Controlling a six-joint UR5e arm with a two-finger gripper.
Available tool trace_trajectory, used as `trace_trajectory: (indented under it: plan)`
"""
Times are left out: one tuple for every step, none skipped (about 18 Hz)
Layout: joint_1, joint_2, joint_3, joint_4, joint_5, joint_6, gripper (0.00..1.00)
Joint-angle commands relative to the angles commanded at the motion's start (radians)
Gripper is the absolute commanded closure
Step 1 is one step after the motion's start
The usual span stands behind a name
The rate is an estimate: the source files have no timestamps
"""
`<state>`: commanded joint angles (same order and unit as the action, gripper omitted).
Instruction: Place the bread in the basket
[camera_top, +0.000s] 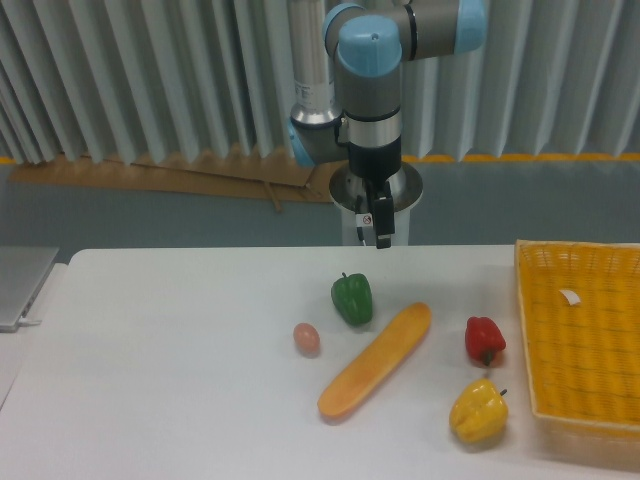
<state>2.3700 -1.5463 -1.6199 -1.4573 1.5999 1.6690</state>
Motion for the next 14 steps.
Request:
trace_trajectory:
  plan:
    - [-0.002,0.000,0.000,0.000,0.002,-0.002,0.00]
    - [-0.002,0.000,0.000,0.002,0.000,-0.002,0.00]
    - [-0.002,0.000,0.000,0.002,0.000,-0.003,0.00]
    - [0.000,0.000,0.002,0.002,0.000,-0.003,0.00]
    - [0.000,0.000,0.002,0.002,0.000,-0.006,0.00]
    - [0.002,0.000,0.002,0.002,0.000,-0.006,0.00]
    - [0.002,-0.002,0.002,0.003,0.000,-0.006,0.00]
    - [0.002,-0.003,0.002,0.003,0.000,-0.008,0.00]
    - [0.002,-0.006,0.002,0.006,0.000,-0.017,0.00]
    - [0.002,-0.009,0.002,0.017,0.000,-0.044,0.00]
    - [0.003,-0.011,0.002,0.024,0.000,-0.078,0.00]
    - [0.003,-0.014,0.002,0.031,0.000,-0.110,0.00]
    - [0.003,-0.015,0.000,0.031,0.000,-0.136,0.00]
    - [0.003,-0.021,0.000,0.032,0.000,-0.161,0.00]
